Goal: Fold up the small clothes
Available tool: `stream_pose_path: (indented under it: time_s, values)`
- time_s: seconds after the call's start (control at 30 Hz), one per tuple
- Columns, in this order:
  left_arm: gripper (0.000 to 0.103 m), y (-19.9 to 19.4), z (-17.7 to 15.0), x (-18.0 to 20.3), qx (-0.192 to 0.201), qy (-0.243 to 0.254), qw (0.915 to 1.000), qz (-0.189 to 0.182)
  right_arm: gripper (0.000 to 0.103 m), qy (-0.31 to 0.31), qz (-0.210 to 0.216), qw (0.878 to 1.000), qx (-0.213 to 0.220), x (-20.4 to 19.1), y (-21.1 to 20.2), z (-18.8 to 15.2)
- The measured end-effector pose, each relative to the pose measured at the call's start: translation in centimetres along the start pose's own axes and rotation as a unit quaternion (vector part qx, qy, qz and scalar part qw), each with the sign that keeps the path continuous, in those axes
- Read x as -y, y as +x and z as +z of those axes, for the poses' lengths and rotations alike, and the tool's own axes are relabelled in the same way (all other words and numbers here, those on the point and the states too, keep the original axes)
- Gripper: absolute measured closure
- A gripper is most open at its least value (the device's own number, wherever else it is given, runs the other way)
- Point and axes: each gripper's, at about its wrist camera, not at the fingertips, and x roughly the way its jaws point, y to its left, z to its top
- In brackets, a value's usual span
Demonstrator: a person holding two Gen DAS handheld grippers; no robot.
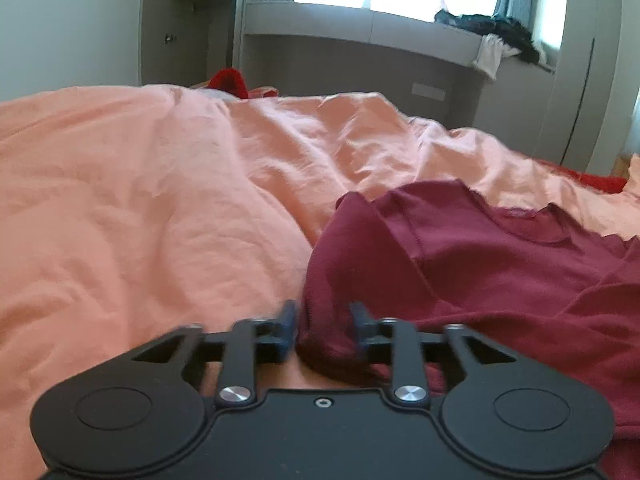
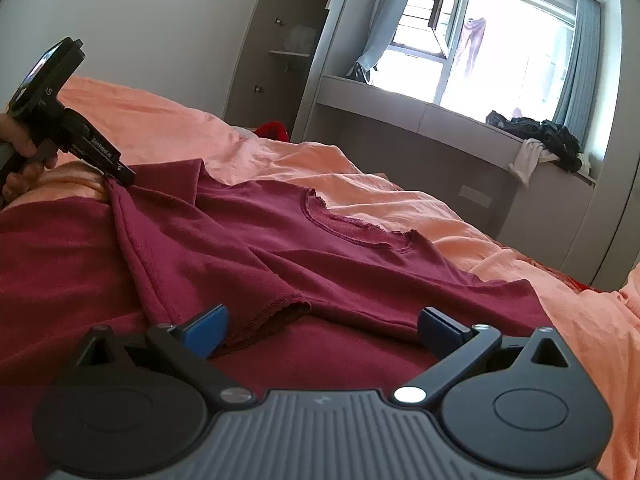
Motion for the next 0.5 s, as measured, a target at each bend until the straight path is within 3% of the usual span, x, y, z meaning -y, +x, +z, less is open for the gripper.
stream_pose_path:
  time_s: [0.07, 0.27, 0.37, 0.5]
  values:
    - [0.039, -1.3, -0.2, 0.1, 0.018, 0.007, 0.9998, 0.002, 0.000, 0.010, 0.003, 1.000, 0.007, 0.4, -0.8, -0.1]
    - [0.012, -5.6, -1.3, 1.3, 0.064, 0.034, 0.9972, 0.019, 0.000, 0.034, 0.006, 0.999, 0.027, 1.6, -4.8, -1.1]
    - [0.008, -6.4, -1.3, 2.6, 0.080, 0.067, 0.9938, 0.040, 0.000, 0.045, -0.008, 0.998, 0.044, 1.8, -7.4, -1.8]
    - [0.007, -4.0, 0.9, 3.9, 0.072, 0.073, 0.9925, 0.067, 0.000, 0.066, -0.011, 0.996, 0.052, 1.9, -9.6, -2.7]
